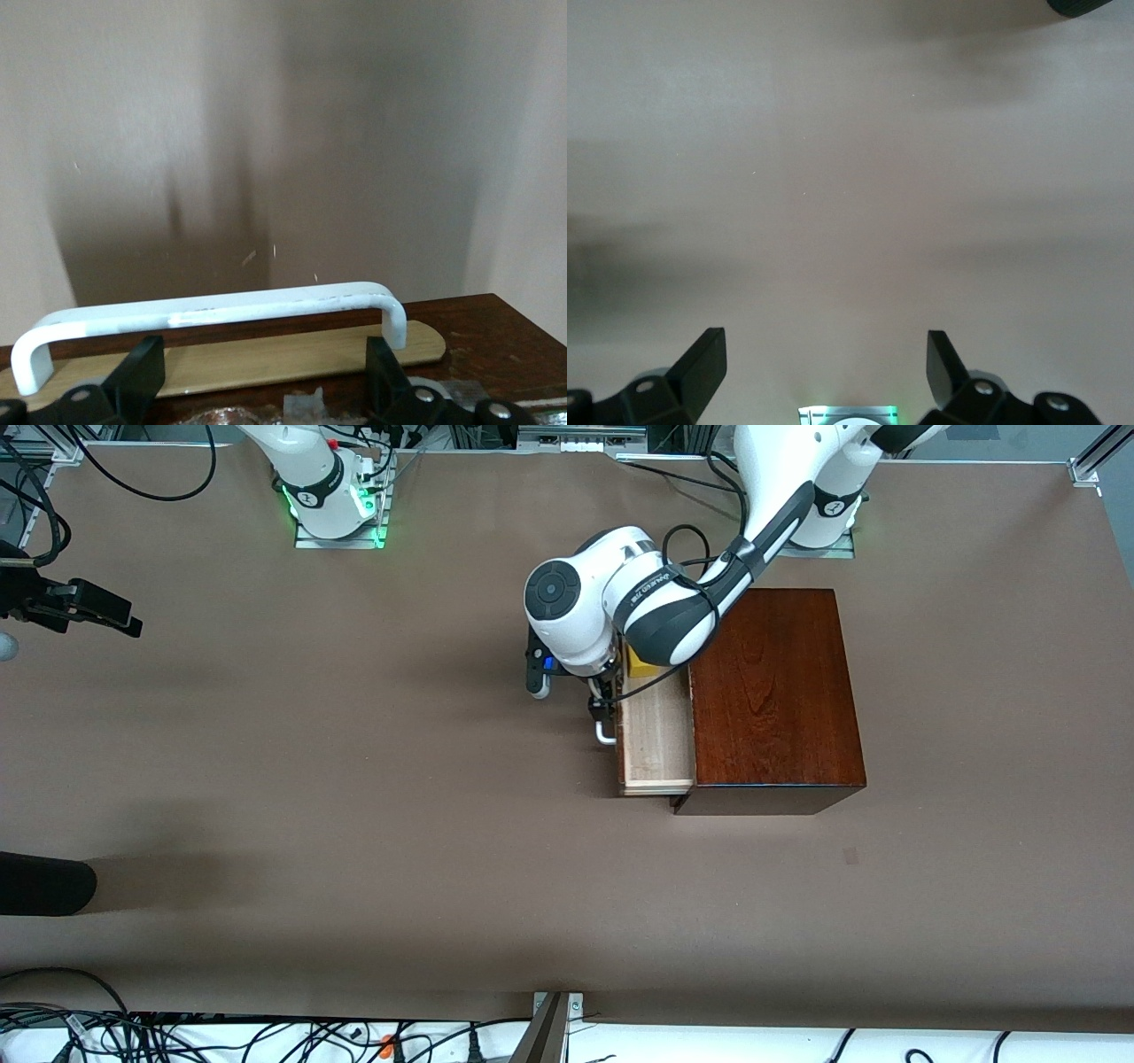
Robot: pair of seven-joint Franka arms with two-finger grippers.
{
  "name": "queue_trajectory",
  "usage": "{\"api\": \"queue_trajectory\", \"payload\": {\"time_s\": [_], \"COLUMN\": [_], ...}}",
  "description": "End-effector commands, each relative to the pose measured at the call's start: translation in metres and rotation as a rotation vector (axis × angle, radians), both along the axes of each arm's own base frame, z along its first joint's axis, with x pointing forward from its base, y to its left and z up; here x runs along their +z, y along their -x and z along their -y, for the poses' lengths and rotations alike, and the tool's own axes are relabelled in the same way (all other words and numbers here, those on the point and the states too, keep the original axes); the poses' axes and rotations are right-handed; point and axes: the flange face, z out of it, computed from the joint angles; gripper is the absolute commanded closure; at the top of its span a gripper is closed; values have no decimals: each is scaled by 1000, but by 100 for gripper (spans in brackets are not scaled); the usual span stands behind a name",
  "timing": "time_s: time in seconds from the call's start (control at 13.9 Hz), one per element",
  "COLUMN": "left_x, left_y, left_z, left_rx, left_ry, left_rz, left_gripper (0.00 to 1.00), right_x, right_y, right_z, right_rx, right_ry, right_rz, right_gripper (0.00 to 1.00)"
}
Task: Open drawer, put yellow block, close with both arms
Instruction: 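Push the drawer shut into the box with the left gripper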
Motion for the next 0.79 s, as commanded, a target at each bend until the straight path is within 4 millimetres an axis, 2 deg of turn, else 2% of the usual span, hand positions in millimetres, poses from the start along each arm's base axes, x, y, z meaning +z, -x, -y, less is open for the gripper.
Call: {"api": "queue_trajectory", "payload": {"time_s": [0.0, 0.22, 0.29, 0.72], "left_x": [8, 0, -6, -2], "left_y": [-10, -28, -27, -41], "left_z": [-28, -58, -63, -96], "left_rx": [-20, 22, 24, 76], "left_ry": [-97, -132, -145, -185], "left_rz": [17, 1, -8, -33], "left_gripper": [0, 0, 0, 0], "right_x": [6, 6, 6, 9], "right_y": [3, 3, 3, 4], "right_z": [-1, -4, -4, -2], "right_rx": [14, 17, 19, 19], "right_ry": [-12, -12, -13, -7], "right_rz": [-2, -2, -2, 2], "right_gripper": [0, 0, 0, 0]}}
